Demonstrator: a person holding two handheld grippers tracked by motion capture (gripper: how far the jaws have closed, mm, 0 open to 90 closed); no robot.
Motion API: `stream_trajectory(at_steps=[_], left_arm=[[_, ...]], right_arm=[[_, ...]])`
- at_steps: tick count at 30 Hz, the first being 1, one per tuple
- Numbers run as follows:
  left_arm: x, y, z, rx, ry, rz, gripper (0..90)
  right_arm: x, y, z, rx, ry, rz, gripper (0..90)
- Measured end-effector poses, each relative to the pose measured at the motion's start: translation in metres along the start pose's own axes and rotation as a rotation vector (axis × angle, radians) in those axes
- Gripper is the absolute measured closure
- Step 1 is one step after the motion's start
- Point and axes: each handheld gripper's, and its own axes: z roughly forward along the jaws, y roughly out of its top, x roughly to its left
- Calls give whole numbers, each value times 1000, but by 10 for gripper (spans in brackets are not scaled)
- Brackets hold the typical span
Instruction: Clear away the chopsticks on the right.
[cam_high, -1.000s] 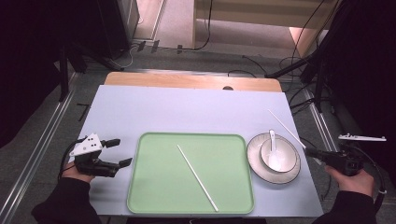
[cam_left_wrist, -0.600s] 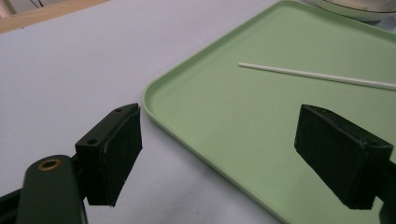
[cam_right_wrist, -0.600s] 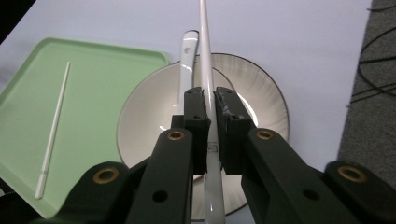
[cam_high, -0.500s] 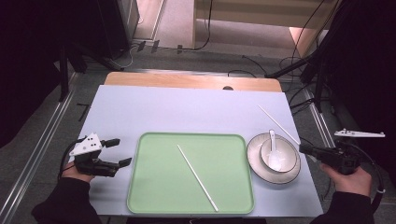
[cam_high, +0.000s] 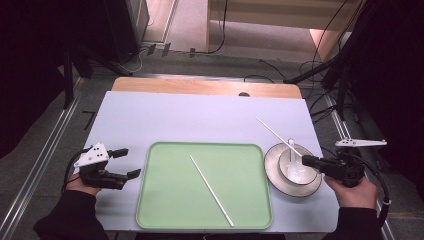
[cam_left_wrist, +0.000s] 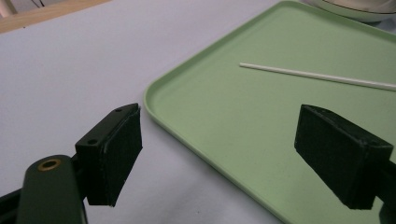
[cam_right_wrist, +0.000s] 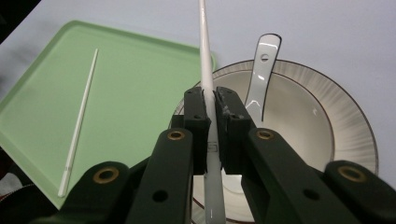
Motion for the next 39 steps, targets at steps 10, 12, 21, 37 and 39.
stream_trajectory(at_steps=[10,12,21,37,39], left_arm=[[0,0,0,-2,2,-2,151],[0,0,-1,0,0,0,151],[0,0,-1,-4,2,-2,151],[0,0,-1,-3,1,-3,151],[0,0,-1,-4,2,-2,151]], right_arm=[[27,-4,21,26,22,-38,848],[31,-4,26,32,25,-46,848],[49,-14,47,59,47,-51,848],[77,-21,80,145,89,-107,848],[79,-22,84,159,87,-113,847]])
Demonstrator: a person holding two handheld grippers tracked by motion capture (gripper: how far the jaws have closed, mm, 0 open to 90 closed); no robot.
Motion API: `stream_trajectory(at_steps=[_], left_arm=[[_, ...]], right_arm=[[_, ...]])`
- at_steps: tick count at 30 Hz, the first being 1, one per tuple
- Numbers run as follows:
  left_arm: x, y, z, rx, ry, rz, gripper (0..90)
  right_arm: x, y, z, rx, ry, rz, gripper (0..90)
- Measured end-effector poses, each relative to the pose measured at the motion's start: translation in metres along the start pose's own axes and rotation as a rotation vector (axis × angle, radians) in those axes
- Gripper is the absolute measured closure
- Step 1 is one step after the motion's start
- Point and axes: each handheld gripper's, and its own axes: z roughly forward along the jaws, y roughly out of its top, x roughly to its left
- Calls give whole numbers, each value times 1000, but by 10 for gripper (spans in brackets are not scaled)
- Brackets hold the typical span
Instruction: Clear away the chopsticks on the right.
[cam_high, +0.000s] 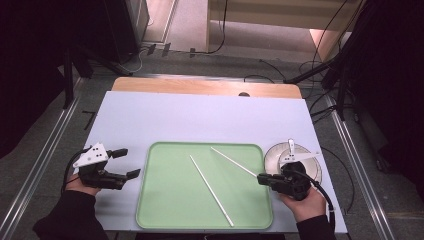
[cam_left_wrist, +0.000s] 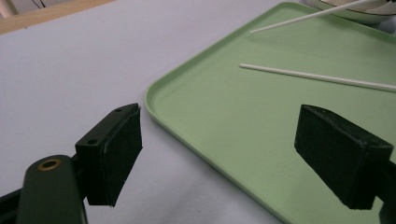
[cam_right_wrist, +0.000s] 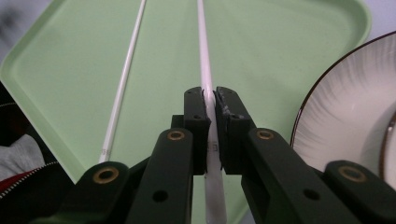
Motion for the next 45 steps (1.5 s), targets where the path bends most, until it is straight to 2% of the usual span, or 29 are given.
stream_trajectory(at_steps=[7,11,14,20,24,30,33,38,42,45], left_arm=[[0,0,0,3,-2,2,151],[0,0,0,0,-2,4,151],[0,0,0,-2,-1,1,151],[0,0,0,-2,0,1,151],[0,0,0,-3,-2,0,151],[0,0,0,-3,-2,0,151],[0,0,0,-2,-2,2,151],[0,0,0,-4,-2,3,151],[0,0,0,-2,-2,2,151],[0,0,0,-3,-3,3,151]], right_arm=[[0,-5,12,40,8,-11,845],[2,-10,21,64,7,-33,845],[3,-13,27,78,15,-27,845],[10,-15,41,140,27,-40,844],[15,-16,48,160,35,-56,841],[21,-17,59,183,42,-70,839],[23,-17,62,177,60,-66,839],[28,-18,63,178,64,-65,836],[31,-18,64,184,58,-89,835],[30,-18,64,182,67,-88,825]])
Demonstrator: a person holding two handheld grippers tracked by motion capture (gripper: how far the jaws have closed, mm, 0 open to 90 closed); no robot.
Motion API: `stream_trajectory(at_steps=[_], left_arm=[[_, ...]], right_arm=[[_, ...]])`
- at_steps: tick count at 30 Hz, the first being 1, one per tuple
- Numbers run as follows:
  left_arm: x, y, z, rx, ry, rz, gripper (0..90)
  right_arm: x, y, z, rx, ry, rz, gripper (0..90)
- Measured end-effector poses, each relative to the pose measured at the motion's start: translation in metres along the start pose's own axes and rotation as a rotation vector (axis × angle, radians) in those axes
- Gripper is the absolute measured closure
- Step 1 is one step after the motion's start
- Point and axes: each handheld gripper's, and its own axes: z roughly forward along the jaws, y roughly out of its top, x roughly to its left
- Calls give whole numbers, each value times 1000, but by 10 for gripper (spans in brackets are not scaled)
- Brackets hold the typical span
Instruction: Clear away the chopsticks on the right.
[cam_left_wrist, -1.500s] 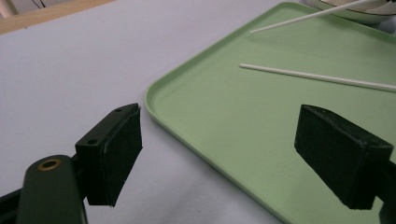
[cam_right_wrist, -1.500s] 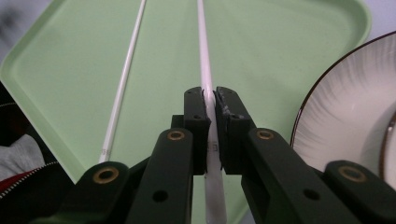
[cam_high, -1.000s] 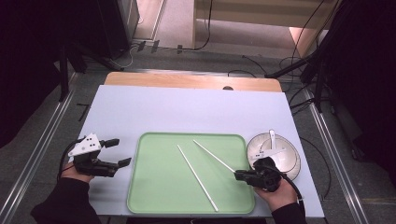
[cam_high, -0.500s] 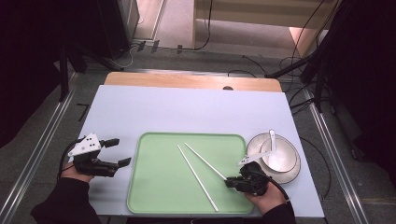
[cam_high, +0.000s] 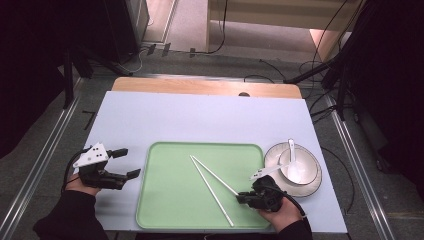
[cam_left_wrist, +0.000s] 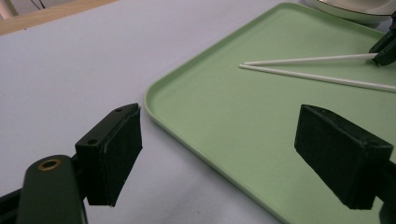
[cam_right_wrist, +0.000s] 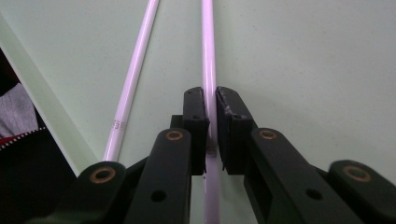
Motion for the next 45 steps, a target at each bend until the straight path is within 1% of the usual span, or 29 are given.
stream_trajectory(at_steps=[5,8,9,11,13,17,18,19,23,24,29,33,34,36,45], left_arm=[[0,0,0,0,1,0,151],[0,0,0,0,2,1,151],[0,0,0,-1,0,1,151],[0,0,0,0,1,1,150],[0,0,-1,0,1,1,151],[0,0,0,-1,1,1,151],[0,0,0,0,2,1,151],[0,0,0,-1,2,2,151],[0,0,0,2,4,3,151],[0,0,-1,6,4,5,151],[-1,0,-1,-1,3,8,151],[0,-1,-2,-1,4,4,151],[0,-1,-2,-5,5,3,151],[-1,-1,-3,-4,4,6,151],[0,-3,-5,-6,4,-3,150]], right_arm=[[2,0,0,2,1,-13,781],[2,2,0,1,12,-27,703],[3,3,-1,-2,22,-39,692],[3,4,-4,-21,29,-49,654],[3,7,-7,-44,39,-59,595],[4,13,-12,-100,59,-97,488],[5,14,-13,-107,62,-99,457],[5,16,-13,-114,61,-106,446],[7,26,-12,-112,63,-113,430],[7,29,-12,-116,65,-121,423],[7,41,-12,-154,61,-128,396],[10,56,-10,-175,63,-142,386],[11,59,-10,-176,65,-141,386],[13,67,-6,-174,64,-155,386],[18,85,11,-156,53,-154,387]])
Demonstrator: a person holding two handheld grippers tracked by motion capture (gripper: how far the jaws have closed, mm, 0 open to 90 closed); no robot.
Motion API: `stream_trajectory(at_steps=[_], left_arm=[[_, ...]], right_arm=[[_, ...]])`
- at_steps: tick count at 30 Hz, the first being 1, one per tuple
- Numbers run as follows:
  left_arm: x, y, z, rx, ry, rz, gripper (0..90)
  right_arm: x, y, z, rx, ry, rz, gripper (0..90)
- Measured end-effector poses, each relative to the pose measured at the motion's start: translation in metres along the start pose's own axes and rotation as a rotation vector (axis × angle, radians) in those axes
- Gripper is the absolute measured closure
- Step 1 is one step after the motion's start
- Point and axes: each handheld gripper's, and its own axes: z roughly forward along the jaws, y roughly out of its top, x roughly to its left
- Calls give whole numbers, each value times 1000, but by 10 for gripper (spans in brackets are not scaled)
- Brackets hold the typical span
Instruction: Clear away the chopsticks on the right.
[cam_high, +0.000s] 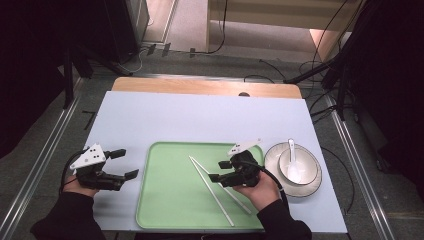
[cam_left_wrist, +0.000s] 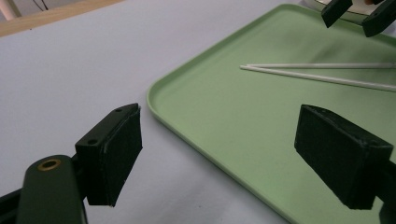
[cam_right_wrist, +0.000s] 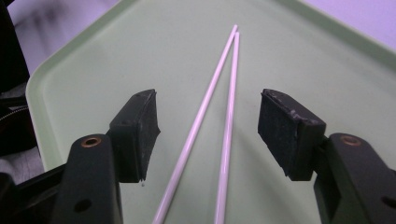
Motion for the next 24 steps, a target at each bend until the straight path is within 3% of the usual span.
stream_trajectory(at_steps=[5,11,14,20,24], left_arm=[[-1,0,1,6,6,7,151],[0,0,1,8,6,8,151],[0,0,2,11,9,8,151],[1,0,1,5,6,2,151],[1,-1,1,5,5,2,150]], right_arm=[[0,10,15,12,6,-14,408],[0,22,34,36,-4,-31,507],[1,28,42,35,-9,-32,594],[4,40,58,61,20,-11,852],[7,47,68,61,34,9,900]])
